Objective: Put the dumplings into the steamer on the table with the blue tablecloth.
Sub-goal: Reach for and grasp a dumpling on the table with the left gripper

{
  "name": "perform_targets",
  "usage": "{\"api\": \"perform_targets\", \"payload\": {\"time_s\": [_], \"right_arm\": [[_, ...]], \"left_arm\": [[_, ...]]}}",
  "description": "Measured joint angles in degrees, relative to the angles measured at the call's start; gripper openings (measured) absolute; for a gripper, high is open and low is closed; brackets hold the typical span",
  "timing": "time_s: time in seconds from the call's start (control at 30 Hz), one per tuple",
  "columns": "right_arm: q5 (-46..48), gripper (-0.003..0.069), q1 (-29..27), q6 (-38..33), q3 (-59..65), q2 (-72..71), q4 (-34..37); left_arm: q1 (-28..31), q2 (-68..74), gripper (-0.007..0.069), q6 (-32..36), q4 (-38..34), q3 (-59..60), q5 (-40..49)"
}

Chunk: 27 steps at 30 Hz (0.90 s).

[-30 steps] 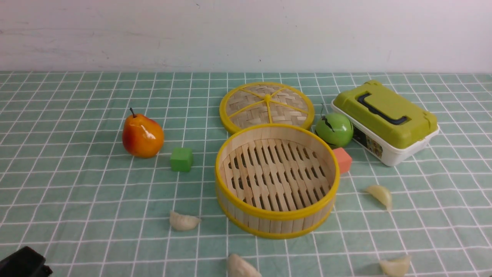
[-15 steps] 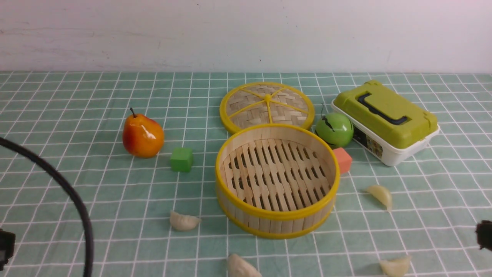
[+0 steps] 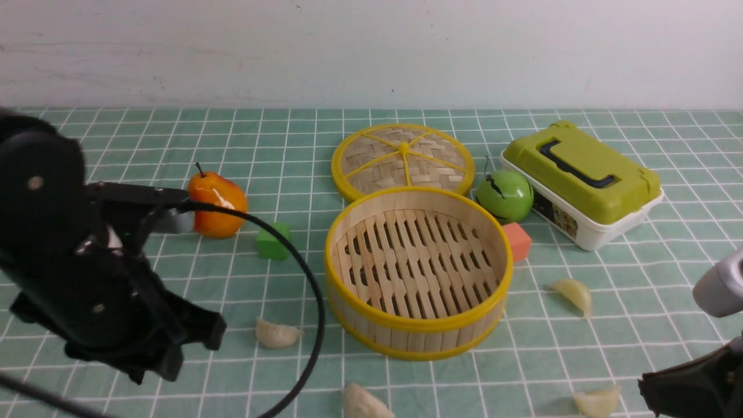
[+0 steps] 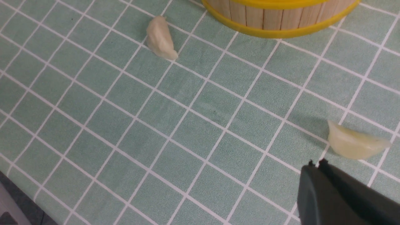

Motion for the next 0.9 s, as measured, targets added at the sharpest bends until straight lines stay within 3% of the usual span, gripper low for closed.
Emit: {"api": "perform_targets", "payload": {"time_s": [0.17, 0.27, 0.33, 0.67, 0.9], "right_arm": [[0.0, -0.0015, 0.0, 0.0, 0.0, 0.0, 0.2], [0.0, -0.0015, 0.0, 0.0, 0.0, 0.0, 0.2], [0.0, -0.0015, 0.0, 0.0, 0.0, 0.0, 0.2], [-0.1, -0.001, 0.0, -0.2, 0.0, 0.0, 0.1], [-0.8, -0.0003, 0.0, -0.2, 0.0, 0.0, 0.1]], "left_arm": [[-0.1, 7.5, 0.0459, -0.1, -1.0, -5.0, -2.2], [-0.1, 11.6, 0.0509, -3.8, -1.4, -8.1, -4.7], [-0.1, 13.1, 0.0514, -5.7, -1.4, -8.9, -5.8], [-0.1, 21.7, 0.0521, -29.3, -1.4, -12.3, -15.6], [-0.1, 25.7, 0.0521, -35.3, -1.5, -12.4, -17.9]]}}
